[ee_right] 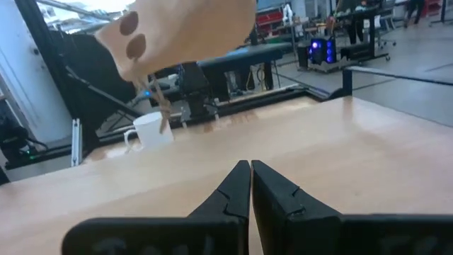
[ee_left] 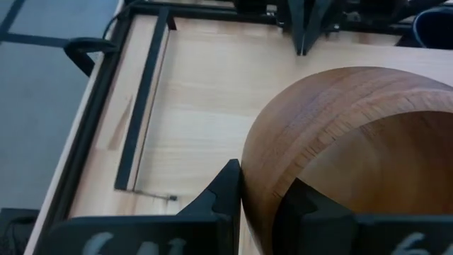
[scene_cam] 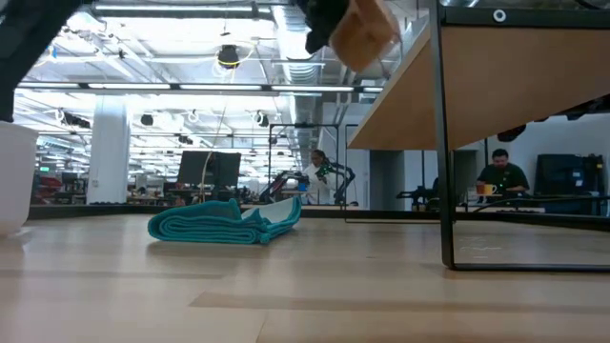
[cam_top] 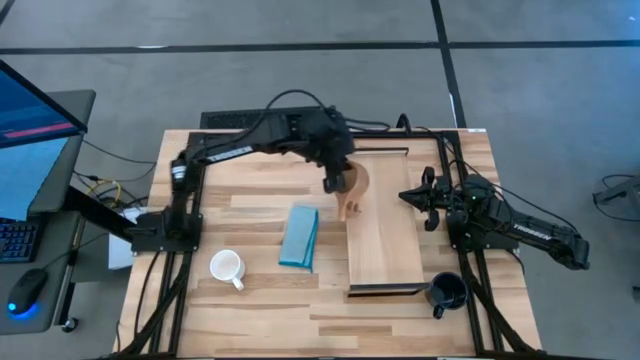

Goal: Stack small to large cups/mugs on shelf
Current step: Put the brown mug on the shelf

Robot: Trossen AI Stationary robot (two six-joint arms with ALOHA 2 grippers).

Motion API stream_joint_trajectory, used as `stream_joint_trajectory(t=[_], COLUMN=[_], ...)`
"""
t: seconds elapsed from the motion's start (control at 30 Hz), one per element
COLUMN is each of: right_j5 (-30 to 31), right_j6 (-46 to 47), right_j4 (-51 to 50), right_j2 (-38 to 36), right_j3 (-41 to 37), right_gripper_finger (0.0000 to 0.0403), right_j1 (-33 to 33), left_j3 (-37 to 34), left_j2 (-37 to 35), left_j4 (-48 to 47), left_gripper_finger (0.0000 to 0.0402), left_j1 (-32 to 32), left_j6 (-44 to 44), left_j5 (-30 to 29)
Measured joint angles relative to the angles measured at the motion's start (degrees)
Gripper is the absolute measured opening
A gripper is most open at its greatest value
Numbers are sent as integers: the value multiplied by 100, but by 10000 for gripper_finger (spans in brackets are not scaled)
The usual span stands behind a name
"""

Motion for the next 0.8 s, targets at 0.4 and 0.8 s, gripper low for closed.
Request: stream_joint_trajectory(t=[0.4, 0.8], right_j5=[-5, -5], right_j6=[0, 1], right_j4=[3, 3], right_j2=[127, 207], right_j3=[0, 0], right_gripper_finger=[37, 37], right_j1=[0, 0], left_j3=[571, 569], left_j2=[907, 989], left_j4=[-227, -297], left_gripper_finger=[26, 26], left_j1=[33, -11], left_j6=[-151, -244], left_j5=[-40, 2])
